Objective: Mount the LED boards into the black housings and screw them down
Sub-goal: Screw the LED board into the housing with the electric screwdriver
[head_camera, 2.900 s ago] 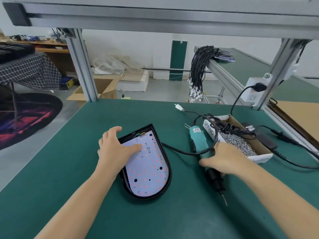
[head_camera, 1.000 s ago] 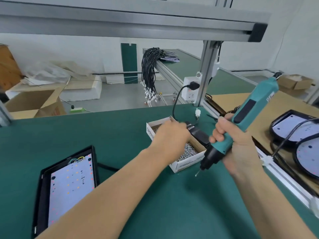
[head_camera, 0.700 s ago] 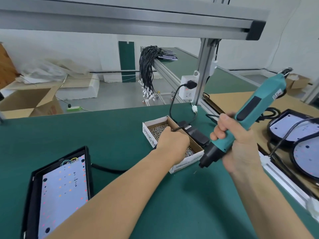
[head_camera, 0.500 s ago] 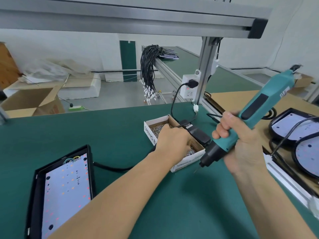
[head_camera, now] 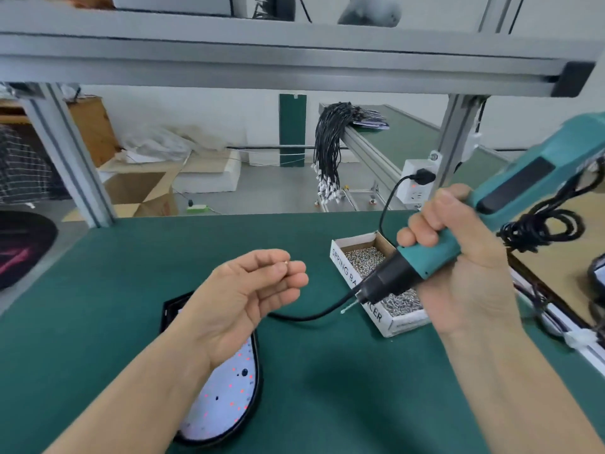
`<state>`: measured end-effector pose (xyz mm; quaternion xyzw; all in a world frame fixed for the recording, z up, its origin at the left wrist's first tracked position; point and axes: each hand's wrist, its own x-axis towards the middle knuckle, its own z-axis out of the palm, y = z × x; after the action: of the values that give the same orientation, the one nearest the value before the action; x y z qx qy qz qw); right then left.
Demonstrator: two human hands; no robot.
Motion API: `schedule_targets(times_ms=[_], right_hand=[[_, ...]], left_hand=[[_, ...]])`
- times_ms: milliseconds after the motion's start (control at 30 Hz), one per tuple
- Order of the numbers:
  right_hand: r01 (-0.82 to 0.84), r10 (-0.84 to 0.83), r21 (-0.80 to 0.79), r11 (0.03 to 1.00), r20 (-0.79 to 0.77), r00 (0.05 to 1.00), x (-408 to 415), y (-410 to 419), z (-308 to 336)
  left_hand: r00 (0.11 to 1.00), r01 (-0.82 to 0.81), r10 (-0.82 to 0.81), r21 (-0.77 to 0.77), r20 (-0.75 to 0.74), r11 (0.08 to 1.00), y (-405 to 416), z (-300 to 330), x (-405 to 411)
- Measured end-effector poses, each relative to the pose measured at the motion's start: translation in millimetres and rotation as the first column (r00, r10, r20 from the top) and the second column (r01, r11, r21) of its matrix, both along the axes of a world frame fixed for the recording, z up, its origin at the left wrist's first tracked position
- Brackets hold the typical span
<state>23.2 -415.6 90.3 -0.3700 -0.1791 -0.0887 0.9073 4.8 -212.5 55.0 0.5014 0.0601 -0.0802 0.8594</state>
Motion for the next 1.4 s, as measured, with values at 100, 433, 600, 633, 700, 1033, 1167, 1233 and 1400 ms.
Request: schedule_targets(times_ms=[100,433,600,633,700,1033,1167,1233,1400], right_hand=[[-0.031,0.03,0.033,0.999,0.004,1.0,-3,28,3],[0.013,-0.017,0.075,0.997,0.046,0.999,-9,67,9],[0.029,-0.032,0.068,0.997,0.041,0.999,-11,67,8],[0.03,-0.033,0.071,0.997,0.043,0.999,-11,66,8],[0.028,-0.032,0.073,0.997,0.047,0.998,-11,66,9],[0.032,-0.035,0.063,0.997,0.052,0.998,-12,66,7],[0.038,-0.041,0.057,0.998,0.054,0.998,-11,64,8],[0.033,-0.036,0.059,0.998,0.049,0.998,-11,63,7],[0.037,-0.04,0.071,0.997,0.046,0.998,-10,64,6]], left_hand=[[0.998,-0.017,0.007,-0.157,-0.067,0.987,13,-8,-15],[0.992,-0.005,-0.029,-0.26,-0.126,0.965,13,-16,-39],[0.993,-0.02,-0.011,-0.264,-0.118,0.964,12,-17,-40],[0.993,-0.023,-0.009,-0.267,-0.118,0.963,12,-17,-40],[0.993,-0.022,-0.01,-0.268,-0.116,0.963,10,-17,-40],[0.992,-0.051,0.013,-0.304,-0.125,0.951,6,-16,-44],[0.991,-0.059,0.017,-0.313,-0.136,0.948,5,-16,-45],[0.99,-0.067,0.023,-0.313,-0.141,0.947,4,-16,-45],[0.987,-0.097,0.053,-0.308,-0.149,0.946,2,-16,-43]])
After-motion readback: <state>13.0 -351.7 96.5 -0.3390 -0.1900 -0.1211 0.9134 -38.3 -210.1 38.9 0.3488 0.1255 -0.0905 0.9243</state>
